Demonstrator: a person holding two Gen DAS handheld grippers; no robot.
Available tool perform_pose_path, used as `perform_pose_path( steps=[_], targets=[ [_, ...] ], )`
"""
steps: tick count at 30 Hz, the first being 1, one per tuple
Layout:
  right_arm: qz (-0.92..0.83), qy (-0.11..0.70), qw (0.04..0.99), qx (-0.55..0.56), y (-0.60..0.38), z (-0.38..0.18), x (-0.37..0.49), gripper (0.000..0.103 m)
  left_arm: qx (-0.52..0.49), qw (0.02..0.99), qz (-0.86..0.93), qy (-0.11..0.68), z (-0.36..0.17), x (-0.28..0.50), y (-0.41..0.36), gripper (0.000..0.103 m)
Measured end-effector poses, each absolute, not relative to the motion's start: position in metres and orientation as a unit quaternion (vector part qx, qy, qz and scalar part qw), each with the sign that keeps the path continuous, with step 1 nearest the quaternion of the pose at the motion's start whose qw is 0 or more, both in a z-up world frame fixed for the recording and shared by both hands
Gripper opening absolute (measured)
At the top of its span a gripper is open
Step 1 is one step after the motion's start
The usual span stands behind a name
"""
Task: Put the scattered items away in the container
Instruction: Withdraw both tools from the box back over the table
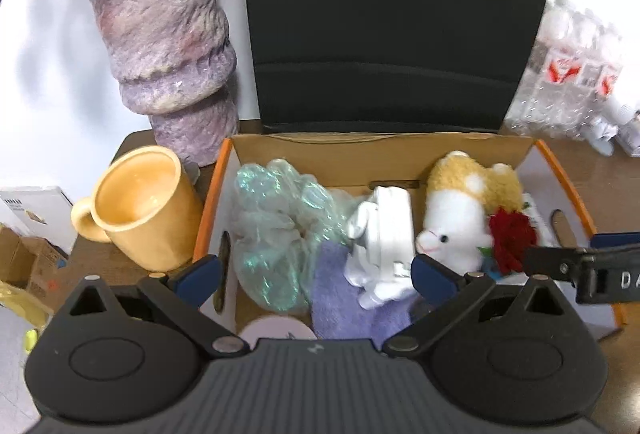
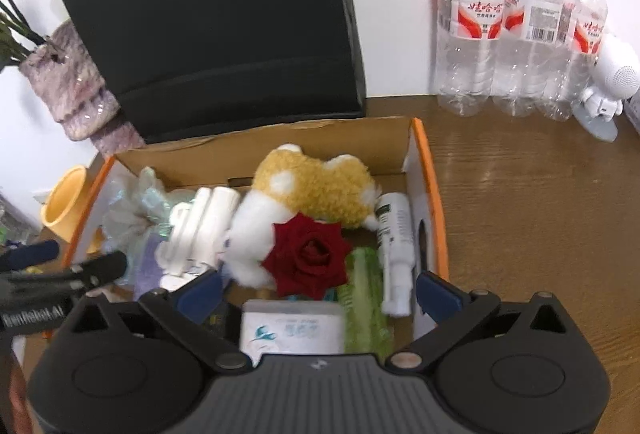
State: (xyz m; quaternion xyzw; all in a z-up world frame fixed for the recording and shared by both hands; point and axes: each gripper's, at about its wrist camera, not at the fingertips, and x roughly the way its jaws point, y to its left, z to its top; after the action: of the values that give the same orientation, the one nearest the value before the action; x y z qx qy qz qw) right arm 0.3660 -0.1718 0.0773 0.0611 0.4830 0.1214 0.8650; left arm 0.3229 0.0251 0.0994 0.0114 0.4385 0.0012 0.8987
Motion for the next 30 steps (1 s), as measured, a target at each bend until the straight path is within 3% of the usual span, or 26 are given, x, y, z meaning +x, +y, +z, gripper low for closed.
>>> perform_pose_path(
  steps=[9, 24, 30],
  targets=[
    [0.107, 0.488, 0.866, 0.033, -0.178, 0.095, 0.291, 0.103, -0.004, 0.898, 0.001, 0.44, 0.116, 0.243, 0.032, 0.103],
    [0.103, 0.542, 0.834, 0.003, -0.166, 0.031, 0.145, 0.103, -0.035, 0.875, -0.002, 0.482, 0.048, 0.096, 0.042, 0.103],
    [0.111, 0.5, 0.859, -0.009, -0.161, 0.019, 0.092, 0.103, -0.049, 0.895, 0.029, 0.443, 0.026, 0.045, 0.047, 0.103]
  ],
)
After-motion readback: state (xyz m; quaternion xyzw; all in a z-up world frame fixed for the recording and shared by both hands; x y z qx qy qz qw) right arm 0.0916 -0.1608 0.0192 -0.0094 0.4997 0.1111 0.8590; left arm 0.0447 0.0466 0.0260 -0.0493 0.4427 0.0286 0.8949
